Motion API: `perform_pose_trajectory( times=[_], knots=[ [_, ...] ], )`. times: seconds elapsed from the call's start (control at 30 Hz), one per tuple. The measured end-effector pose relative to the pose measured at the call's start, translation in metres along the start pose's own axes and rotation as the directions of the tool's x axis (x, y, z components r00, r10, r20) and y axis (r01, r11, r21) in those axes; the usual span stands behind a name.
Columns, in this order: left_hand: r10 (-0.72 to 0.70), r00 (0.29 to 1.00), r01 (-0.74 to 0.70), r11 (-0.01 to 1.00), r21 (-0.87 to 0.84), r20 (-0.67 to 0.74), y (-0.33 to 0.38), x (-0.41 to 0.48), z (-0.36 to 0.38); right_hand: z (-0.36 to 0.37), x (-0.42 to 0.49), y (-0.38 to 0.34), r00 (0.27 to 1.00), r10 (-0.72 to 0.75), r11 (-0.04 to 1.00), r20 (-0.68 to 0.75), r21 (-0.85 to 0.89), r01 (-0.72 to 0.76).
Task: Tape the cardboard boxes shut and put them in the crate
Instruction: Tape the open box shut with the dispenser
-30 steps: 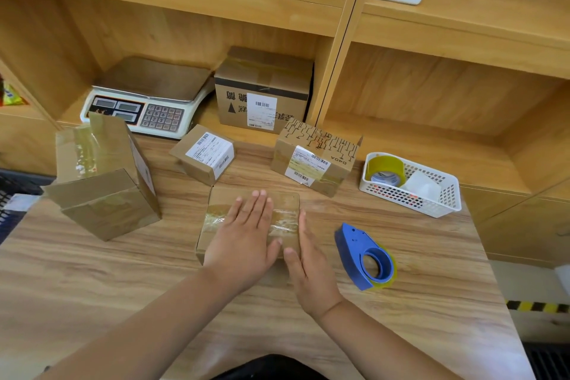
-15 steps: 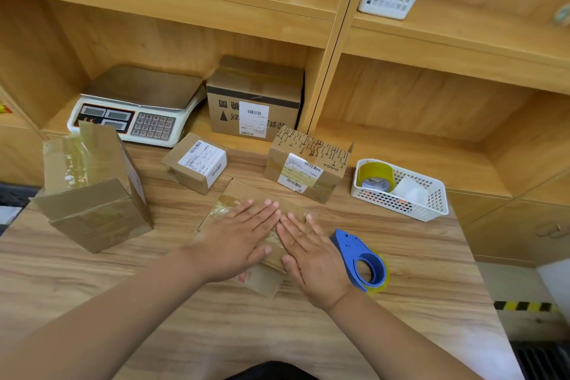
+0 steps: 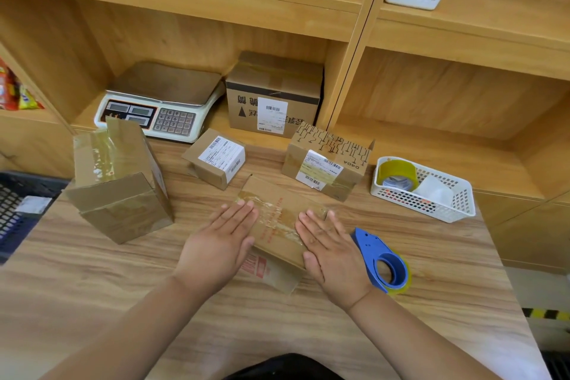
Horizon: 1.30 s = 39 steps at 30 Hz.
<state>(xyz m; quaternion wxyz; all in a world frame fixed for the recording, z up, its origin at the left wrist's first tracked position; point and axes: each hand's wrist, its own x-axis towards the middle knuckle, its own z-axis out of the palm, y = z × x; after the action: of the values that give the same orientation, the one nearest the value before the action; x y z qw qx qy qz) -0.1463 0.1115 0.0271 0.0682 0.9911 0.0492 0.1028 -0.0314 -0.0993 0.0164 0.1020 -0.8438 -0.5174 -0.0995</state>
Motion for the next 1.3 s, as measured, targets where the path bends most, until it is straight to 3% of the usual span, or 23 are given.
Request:
perform_pose_trajectory(
  times=[0.2,0.43,0.57,0.7,0.9,1.03,1.1,1.17,1.23,1.3],
  knots=[
    [-0.067,0.996,0.064,0.997,-0.046,-0.066,0.006,-0.001,0.006,-0.009,0.001,-0.009,0.997,0.043,0.998,0.065,0.037,-0.046],
    [-0.094,0.988,0.074,0.984,-0.160,-0.126,0.006,0.001,0.009,-0.021,0.022,-0.009,0.927,-0.150,0.988,0.343,0.078,0.131],
    [-0.118,0.983,0.084,0.971,-0.222,-0.143,0.007,0.003,0.009,-0.024,0.035,-0.013,0.894,-0.163,0.986,0.418,0.030,0.165],
    [-0.115,0.981,0.068,0.958,-0.280,-0.155,0.007,0.004,0.011,-0.026,0.054,-0.026,0.866,-0.062,0.998,0.496,0.014,0.064],
    [-0.220,0.965,0.120,0.855,-0.505,-0.143,0.000,0.001,0.007,-0.021,0.087,-0.028,0.860,0.179,0.979,0.479,0.004,-0.205],
    [-0.371,0.910,0.259,0.858,-0.443,-0.187,0.010,0.002,0.011,-0.026,0.082,-0.034,0.863,0.275,0.947,0.423,0.033,-0.318],
    [-0.501,0.857,0.387,0.781,-0.490,-0.121,0.017,0.004,0.009,-0.032,0.075,-0.035,0.811,0.354,0.908,0.467,0.038,-0.418],
    [-0.515,0.857,0.432,0.688,-0.583,0.027,0.018,0.007,0.009,-0.038,0.068,-0.032,0.758,0.376,0.880,0.533,0.051,-0.472],
    [-0.462,0.871,0.435,0.568,-0.698,0.167,0.018,0.011,0.010,-0.042,0.066,-0.023,0.769,0.326,0.890,0.549,0.096,-0.446],
    [-0.424,0.874,0.449,0.516,-0.729,0.238,0.016,0.015,0.011,-0.042,0.068,-0.013,0.806,0.222,0.915,0.549,0.168,-0.367]
  ],
)
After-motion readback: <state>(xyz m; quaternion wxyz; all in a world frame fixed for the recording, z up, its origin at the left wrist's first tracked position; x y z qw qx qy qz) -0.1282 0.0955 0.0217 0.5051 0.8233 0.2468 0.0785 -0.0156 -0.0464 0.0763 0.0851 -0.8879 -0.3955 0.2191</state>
